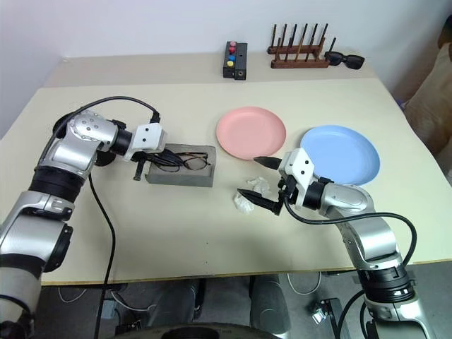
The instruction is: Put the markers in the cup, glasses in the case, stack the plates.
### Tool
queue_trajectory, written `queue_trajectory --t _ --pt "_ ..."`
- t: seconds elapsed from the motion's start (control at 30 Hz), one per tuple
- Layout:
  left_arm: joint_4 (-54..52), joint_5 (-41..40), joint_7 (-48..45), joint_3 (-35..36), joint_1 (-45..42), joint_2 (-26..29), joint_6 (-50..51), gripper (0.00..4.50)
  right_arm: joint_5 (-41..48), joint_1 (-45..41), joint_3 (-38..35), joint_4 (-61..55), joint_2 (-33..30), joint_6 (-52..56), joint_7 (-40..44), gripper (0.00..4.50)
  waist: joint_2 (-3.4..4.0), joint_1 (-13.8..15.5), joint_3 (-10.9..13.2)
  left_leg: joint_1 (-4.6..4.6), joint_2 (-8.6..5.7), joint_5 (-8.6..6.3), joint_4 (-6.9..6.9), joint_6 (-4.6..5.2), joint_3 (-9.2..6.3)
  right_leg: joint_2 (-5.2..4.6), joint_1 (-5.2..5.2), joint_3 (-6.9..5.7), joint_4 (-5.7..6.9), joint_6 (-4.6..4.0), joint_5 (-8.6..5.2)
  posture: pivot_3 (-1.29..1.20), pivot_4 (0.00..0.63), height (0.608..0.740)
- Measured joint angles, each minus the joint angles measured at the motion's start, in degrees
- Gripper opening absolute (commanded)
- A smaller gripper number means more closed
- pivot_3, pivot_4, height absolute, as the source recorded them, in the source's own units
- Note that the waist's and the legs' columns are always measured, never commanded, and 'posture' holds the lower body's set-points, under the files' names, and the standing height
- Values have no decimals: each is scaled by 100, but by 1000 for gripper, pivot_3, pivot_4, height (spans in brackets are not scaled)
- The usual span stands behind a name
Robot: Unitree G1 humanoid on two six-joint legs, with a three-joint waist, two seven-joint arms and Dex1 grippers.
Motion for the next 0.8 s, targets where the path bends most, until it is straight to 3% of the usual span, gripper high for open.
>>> queue_trajectory --t 0.23,0.57,0.67,0.73,0.8 --pt "-34 -119 -648 -34 19 95 258 33 0 56 0 -22 -1 0 -42 4500 0 -4 0 0 0 0 0 0 0 0 -1 0 2 0 0 0 150 734" --pt "-652 -574 -746 -278 313 489 687 33 -1 60 16 -27 1 -6 -57 4500 0 1 0 0 1 0 1 1 0 0 -1 1 4 0 -1 0 150 734" --pt "-648 -606 -743 -269 323 477 781 970 -1 59 26 -27 2 -6 -51 4500 0 3 0 0 0 0 1 1 0 0 -1 1 4 0 -1 0 150 734" --pt "-625 -598 -691 -235 322 406 767 1934 -1 55 27 -27 2 -7 -43 4500 0 5 0 0 0 0 1 1 0 0 -1 1 3 0 -1 0 150 734" --pt "-558 -594 -586 -195 308 333 757 1934 -1 52 27 -27 2 -7 -35 4500 0 7 0 0 0 0 1 1 0 0 -1 1 4 0 -1 0 150 734"
